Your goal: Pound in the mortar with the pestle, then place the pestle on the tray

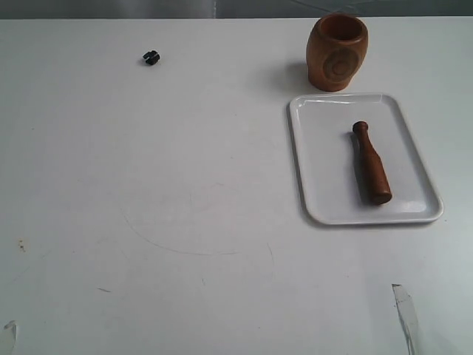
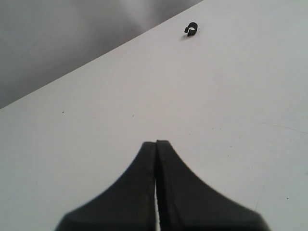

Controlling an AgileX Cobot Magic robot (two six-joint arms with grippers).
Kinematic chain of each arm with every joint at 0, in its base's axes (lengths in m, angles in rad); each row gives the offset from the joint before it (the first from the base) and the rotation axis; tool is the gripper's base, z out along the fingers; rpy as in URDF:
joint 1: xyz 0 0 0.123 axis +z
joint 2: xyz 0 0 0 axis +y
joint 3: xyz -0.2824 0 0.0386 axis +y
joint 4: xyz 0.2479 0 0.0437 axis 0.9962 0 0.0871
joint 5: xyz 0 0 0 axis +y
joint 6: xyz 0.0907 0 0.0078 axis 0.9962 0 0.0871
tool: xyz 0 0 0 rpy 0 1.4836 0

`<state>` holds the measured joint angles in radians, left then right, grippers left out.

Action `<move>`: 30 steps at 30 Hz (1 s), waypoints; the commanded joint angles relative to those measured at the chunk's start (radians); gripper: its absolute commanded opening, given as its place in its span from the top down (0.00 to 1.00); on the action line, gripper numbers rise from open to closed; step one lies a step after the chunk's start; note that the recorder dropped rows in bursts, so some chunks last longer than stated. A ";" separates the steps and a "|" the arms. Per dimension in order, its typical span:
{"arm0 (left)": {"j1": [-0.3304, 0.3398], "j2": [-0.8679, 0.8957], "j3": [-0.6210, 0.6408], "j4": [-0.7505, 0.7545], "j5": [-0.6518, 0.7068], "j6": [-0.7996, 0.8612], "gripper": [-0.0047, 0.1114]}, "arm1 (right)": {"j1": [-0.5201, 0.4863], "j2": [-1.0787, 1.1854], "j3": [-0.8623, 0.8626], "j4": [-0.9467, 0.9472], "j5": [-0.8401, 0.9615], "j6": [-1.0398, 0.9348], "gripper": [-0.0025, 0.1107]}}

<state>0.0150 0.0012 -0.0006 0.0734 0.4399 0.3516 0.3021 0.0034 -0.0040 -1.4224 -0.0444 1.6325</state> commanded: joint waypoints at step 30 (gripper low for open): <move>-0.008 -0.001 0.001 -0.007 -0.003 -0.008 0.96 | 0.000 -0.003 0.004 1.667 0.245 -1.567 0.98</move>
<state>0.0150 0.0012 -0.0006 0.0734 0.4399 0.3516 0.3021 0.0034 -0.0040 0.1147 0.1430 0.0553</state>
